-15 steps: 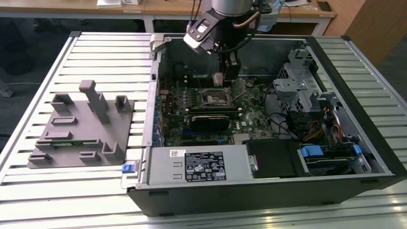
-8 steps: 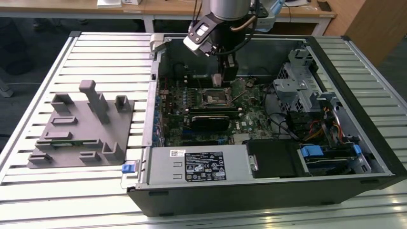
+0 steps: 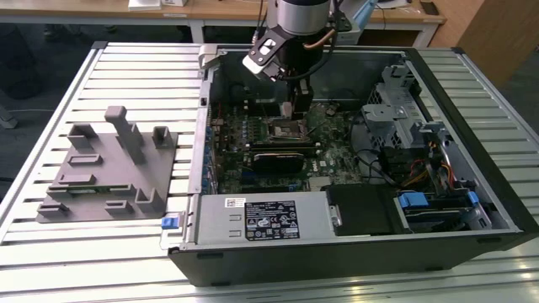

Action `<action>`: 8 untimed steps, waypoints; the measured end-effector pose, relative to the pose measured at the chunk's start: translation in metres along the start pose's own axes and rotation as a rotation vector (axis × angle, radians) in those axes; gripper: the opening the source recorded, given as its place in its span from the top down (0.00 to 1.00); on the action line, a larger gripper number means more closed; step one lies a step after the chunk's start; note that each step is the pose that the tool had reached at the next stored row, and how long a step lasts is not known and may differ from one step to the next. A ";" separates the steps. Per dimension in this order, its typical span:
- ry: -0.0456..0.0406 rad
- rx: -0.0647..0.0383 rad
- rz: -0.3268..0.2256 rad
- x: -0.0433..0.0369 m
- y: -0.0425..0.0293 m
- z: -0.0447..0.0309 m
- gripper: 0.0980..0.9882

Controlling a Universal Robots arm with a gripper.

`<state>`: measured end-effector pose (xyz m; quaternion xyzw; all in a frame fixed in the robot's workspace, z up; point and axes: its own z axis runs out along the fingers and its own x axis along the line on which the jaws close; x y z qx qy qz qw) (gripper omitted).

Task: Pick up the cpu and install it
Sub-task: 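Place the cpu into insertion slot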

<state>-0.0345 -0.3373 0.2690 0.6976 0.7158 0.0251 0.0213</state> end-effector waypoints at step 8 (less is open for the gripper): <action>0.0000 0.000 0.000 0.0018 -0.0010 0.0146 0.51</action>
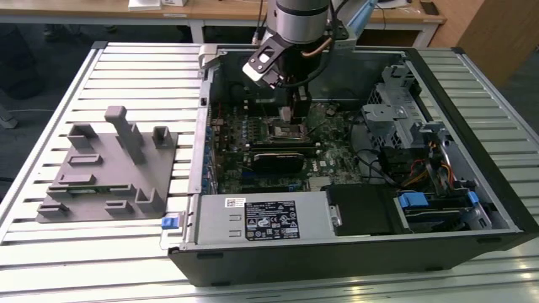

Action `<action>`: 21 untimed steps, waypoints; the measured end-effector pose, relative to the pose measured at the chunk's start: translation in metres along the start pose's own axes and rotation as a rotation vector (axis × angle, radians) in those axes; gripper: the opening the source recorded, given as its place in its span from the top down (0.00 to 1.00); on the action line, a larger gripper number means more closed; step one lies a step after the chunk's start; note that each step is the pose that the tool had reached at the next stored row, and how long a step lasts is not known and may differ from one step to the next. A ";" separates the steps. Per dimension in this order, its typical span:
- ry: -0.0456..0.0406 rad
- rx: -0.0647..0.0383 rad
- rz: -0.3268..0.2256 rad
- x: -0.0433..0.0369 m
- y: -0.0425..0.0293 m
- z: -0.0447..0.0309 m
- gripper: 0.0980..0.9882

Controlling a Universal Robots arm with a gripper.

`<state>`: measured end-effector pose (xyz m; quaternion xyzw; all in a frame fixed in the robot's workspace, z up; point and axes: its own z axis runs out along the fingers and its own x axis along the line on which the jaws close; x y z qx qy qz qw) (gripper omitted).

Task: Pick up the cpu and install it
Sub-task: 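Place the cpu into insertion slot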

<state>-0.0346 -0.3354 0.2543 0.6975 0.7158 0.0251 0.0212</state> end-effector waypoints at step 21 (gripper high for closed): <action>0.0004 0.000 0.000 0.0098 -0.0024 0.0271 0.51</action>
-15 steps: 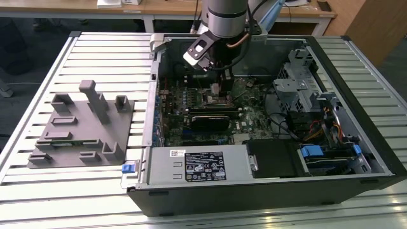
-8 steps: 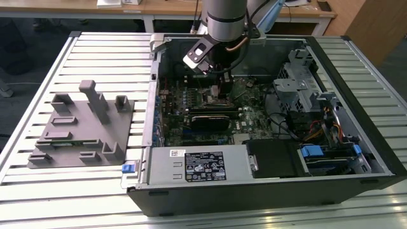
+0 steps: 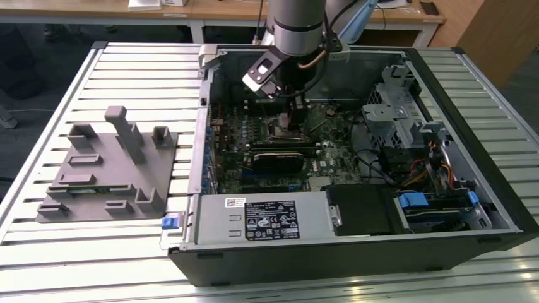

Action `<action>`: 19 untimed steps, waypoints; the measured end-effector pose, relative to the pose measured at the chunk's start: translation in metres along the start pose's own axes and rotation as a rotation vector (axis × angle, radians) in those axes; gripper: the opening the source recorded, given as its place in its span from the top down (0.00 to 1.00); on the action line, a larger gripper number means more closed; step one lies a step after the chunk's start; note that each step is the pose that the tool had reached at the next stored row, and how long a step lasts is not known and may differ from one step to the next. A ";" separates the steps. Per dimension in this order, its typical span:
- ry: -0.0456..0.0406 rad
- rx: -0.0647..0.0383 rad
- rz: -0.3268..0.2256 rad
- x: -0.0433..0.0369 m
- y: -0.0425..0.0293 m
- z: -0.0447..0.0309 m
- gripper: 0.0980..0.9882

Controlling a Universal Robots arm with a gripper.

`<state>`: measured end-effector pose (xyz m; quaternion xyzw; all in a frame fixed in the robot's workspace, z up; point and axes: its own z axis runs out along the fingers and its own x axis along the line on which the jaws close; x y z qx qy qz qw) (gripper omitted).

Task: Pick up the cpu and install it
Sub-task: 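Place the cpu into insertion slot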

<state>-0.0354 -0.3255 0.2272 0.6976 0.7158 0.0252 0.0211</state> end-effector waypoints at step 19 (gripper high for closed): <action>-0.0014 0.000 0.022 0.0038 -0.0070 0.0257 0.51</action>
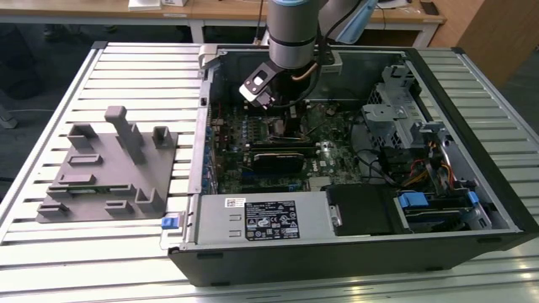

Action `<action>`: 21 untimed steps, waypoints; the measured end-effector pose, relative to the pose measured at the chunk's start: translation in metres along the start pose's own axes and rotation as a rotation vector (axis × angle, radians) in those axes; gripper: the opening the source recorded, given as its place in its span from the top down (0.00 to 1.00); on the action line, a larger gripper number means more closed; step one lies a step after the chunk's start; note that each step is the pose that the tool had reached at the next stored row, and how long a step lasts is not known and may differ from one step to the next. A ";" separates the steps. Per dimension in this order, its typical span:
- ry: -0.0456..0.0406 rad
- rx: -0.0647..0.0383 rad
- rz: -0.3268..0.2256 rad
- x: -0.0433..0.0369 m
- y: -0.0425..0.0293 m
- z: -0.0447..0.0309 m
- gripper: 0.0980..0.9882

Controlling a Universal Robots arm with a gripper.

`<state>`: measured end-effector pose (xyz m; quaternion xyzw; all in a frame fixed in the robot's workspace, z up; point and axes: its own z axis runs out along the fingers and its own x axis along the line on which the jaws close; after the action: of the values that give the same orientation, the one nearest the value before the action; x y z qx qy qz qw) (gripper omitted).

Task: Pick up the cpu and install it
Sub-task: 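Place the cpu into insertion slot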

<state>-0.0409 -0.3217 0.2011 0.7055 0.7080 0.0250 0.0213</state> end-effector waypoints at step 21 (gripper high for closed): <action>-0.0008 0.001 0.003 0.0022 -0.0004 0.0070 0.51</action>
<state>-0.0409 -0.3195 0.1941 0.7064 0.7071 0.0244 0.0213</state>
